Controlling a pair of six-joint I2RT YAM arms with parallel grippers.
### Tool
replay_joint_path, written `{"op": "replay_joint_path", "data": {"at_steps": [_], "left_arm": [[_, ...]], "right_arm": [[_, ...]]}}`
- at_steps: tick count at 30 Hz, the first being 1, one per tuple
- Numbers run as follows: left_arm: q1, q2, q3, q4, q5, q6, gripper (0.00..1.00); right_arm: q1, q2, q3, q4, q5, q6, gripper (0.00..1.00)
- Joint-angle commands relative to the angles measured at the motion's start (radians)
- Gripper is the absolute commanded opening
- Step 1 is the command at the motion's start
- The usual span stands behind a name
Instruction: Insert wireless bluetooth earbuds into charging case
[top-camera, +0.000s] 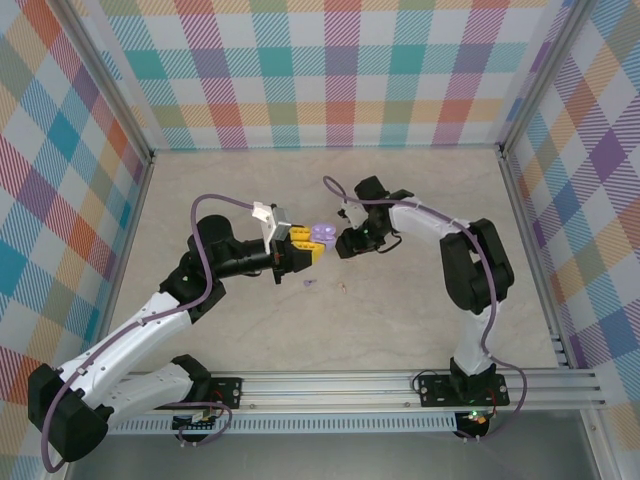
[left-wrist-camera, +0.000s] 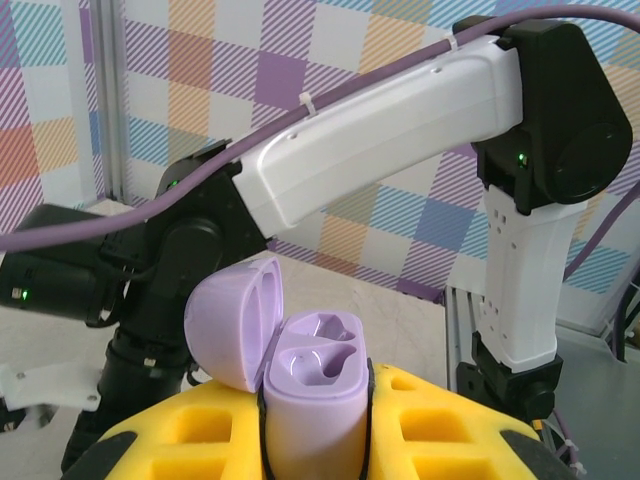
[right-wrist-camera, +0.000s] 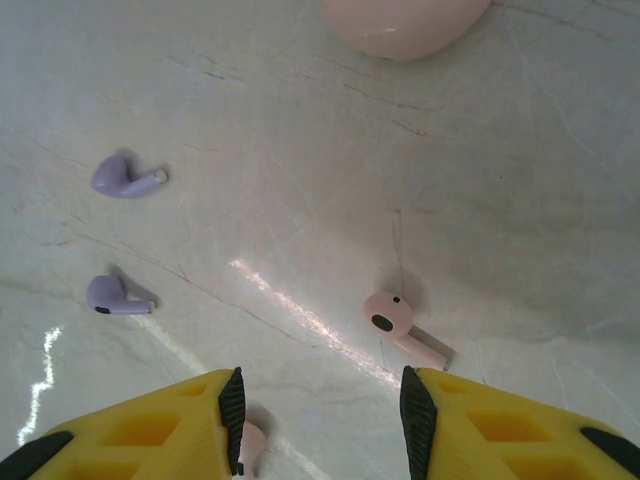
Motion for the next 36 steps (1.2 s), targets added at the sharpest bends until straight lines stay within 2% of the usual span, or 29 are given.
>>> {"op": "replay_joint_path", "data": {"at_steps": [1, 11, 18, 21, 30, 36], "left_arm": [[-0.014, -0.019, 0.002, 0.0, -0.008, -0.014, 0.1], [-0.014, -0.021, -0.001, 0.0, -0.002, -0.015, 0.11], [-0.014, -0.024, -0.006, -0.003, -0.006, -0.014, 0.11], [-0.014, -0.023, -0.008, -0.004, -0.007, -0.015, 0.12], [-0.014, -0.032, -0.01, -0.013, -0.01, -0.015, 0.12], [-0.014, -0.039, -0.012, -0.019, -0.016, -0.013, 0.12]], "right_arm": [[0.012, 0.037, 0.051, -0.061, 0.052, -0.041, 0.46], [0.028, 0.131, 0.135, -0.103, 0.129, -0.017, 0.43], [0.031, 0.16, 0.159, -0.112, 0.139, -0.006, 0.43], [0.031, 0.165, 0.162, -0.112, 0.154, 0.01, 0.43], [0.031, 0.166, 0.171, -0.115, 0.316, 0.117, 0.41], [0.03, 0.145, 0.171, -0.12, 0.326, 0.151, 0.38]]}}
